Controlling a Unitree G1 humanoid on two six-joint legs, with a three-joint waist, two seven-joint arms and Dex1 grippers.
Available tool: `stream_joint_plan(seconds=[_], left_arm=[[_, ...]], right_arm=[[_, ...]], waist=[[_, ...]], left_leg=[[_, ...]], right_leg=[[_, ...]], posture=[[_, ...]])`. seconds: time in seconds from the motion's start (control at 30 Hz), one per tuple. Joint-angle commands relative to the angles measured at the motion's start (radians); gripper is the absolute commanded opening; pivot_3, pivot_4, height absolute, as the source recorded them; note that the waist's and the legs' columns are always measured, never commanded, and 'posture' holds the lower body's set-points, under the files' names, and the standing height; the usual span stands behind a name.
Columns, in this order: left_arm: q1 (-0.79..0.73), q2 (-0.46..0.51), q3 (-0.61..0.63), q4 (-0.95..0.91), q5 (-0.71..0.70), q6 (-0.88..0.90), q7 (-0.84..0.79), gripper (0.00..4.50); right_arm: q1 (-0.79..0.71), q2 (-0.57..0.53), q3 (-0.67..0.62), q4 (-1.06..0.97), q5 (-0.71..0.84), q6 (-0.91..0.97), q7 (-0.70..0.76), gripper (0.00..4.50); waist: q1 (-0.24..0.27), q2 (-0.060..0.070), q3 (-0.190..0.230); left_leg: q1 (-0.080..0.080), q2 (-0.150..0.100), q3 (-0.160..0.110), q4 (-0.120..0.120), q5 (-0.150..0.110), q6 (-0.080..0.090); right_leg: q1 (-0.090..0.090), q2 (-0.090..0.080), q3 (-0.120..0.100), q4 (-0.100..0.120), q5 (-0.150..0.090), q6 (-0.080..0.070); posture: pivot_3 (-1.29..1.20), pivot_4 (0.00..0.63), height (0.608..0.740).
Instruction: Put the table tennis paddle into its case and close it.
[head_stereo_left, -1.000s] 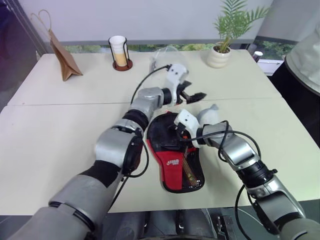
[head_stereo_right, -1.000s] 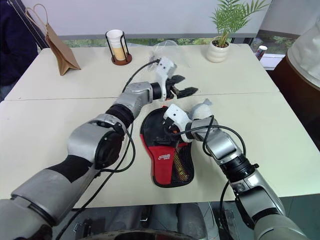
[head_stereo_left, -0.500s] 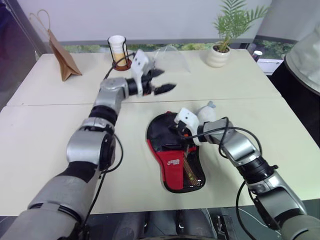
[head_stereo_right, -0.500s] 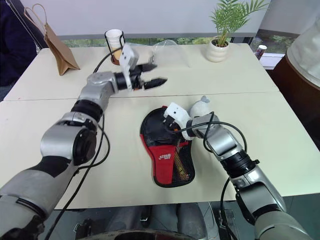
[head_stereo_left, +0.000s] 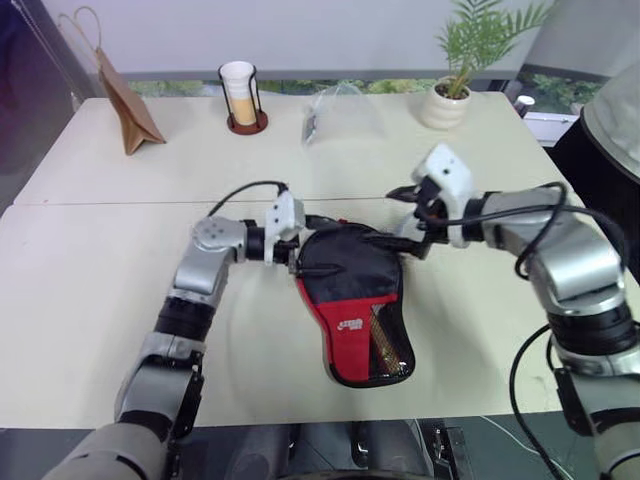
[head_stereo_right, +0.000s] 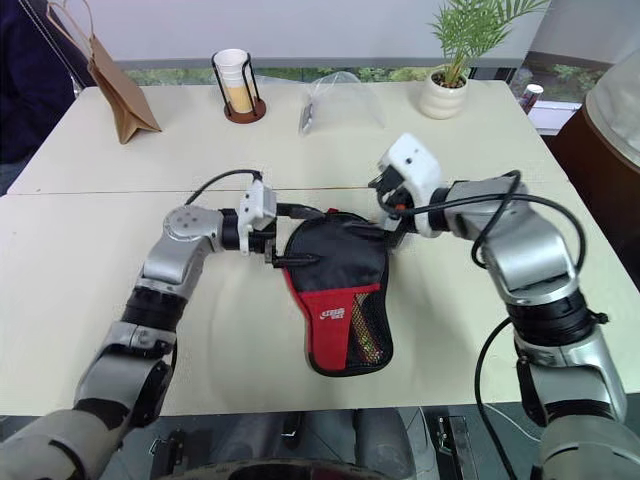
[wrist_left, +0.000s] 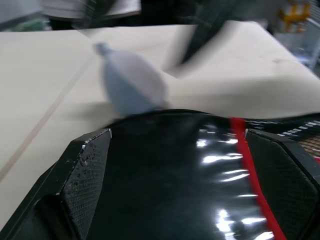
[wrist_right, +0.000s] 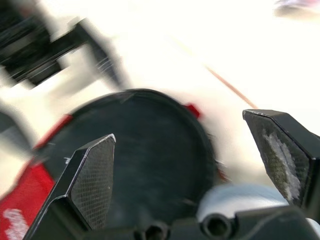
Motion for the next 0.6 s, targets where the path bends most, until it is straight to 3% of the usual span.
stream_joint_plan(seconds=[0.03, 0.33, 0.6], left_arm=[[0.016, -0.004, -0.047, -0.071, -0.001, -0.006, 0.029, 4.41], [0.065, -0.021, -0.132, -0.030, 0.038, -0.041, 0.114, 4.41], [0.058, -0.035, -0.170, 0.098, 0.086, -0.111, 0.171, 4.41]], right_arm=[[0.018, -0.052, -0.056, 0.025, 0.001, -0.035, -0.008, 4.50], [0.104, -0.102, -0.044, 0.181, -0.017, -0.154, 0.012, 4.50], [0.051, -0.039, 0.008, 0.376, -0.056, -0.229, 0.003, 4.50]], waist=[[0.000, 0.000, 0.000], [-0.002, 0.000, 0.000], [-0.001, 0.000, 0.000]], left_leg=[[0.000, 0.000, 0.000, 0.000, 0.000, 0.000], [0.000, 0.001, 0.001, 0.000, 0.000, 0.000], [0.001, 0.001, 0.001, 0.001, 0.000, 0.000]], right_leg=[[0.000, 0.000, 0.000, 0.000, 0.000, 0.000], [0.000, 0.000, 0.000, 0.000, 0.000, 0.000], [0.000, 0.001, -0.001, 0.001, 0.000, 0.000]], posture=[[0.00, 0.150, 0.734], [0.00, 0.150, 0.734], [0.00, 0.150, 0.734]])
